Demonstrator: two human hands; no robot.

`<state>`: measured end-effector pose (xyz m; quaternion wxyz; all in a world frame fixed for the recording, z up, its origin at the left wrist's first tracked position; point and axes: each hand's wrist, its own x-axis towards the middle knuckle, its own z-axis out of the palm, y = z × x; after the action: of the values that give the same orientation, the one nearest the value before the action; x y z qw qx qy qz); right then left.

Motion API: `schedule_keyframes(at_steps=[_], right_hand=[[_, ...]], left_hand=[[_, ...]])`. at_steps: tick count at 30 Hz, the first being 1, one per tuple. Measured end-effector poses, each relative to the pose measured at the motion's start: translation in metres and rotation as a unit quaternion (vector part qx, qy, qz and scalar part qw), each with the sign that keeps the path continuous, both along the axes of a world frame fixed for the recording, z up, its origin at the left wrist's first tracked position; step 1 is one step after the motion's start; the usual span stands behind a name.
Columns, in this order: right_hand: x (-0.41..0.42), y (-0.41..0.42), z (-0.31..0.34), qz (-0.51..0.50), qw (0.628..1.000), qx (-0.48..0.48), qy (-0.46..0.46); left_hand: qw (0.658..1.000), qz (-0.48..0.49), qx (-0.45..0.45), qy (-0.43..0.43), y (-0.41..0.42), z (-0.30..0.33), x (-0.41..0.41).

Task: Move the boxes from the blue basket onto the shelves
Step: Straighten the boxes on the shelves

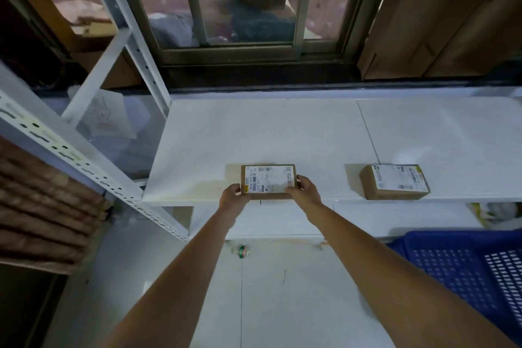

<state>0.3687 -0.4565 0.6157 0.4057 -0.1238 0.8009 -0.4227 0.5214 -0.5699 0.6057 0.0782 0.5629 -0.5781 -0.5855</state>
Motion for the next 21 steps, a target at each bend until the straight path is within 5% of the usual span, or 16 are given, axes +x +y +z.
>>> schedule_keyframes(at_steps=[9,15,21], right_hand=[[-0.012,0.031,0.068,0.011,1.000,0.001,0.014],[-0.030,0.040,0.166,0.047,0.997,-0.040,0.043],[-0.036,0.046,0.278,0.186,0.980,-0.017,0.070]], left_hand=[[0.998,0.015,-0.034,-0.045,0.006,0.075,0.017],[0.991,-0.009,-0.124,-0.048,0.012,0.197,0.006],[0.980,-0.062,-0.156,-0.104,0.037,0.320,0.005]])
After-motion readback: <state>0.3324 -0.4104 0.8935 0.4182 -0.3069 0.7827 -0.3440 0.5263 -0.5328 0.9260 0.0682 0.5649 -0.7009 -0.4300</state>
